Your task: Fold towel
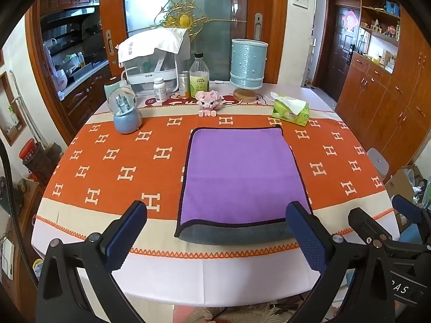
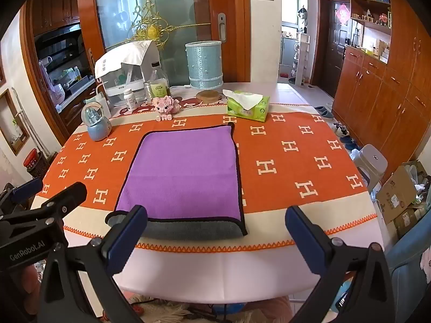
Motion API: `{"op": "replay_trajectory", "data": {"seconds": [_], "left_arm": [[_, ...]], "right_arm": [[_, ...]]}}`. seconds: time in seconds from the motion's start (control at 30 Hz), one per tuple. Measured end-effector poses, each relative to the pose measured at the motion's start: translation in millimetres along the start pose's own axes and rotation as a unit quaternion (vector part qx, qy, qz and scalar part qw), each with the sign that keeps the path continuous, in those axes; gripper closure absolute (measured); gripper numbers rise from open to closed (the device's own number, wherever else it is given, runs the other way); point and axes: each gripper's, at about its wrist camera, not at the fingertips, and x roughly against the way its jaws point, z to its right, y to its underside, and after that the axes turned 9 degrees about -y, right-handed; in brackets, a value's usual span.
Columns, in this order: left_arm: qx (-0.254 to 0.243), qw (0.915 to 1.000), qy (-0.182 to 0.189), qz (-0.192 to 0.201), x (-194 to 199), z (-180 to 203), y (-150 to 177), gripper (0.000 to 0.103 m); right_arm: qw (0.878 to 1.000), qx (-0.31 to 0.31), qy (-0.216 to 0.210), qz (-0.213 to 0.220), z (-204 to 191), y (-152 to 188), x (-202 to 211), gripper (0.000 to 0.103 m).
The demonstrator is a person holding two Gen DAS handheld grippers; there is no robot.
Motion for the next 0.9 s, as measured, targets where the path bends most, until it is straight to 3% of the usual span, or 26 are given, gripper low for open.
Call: {"op": "replay_trajectory", "data": {"seconds": [0.9], "left_arm": [[0.001,1.0,0.001,-0.007,-1.0,-2.8,7.1,0.001]], "right_arm": [[1.0,0.003,0.003,-0.001,-5.1,2.2,0.3,0.0]]}}
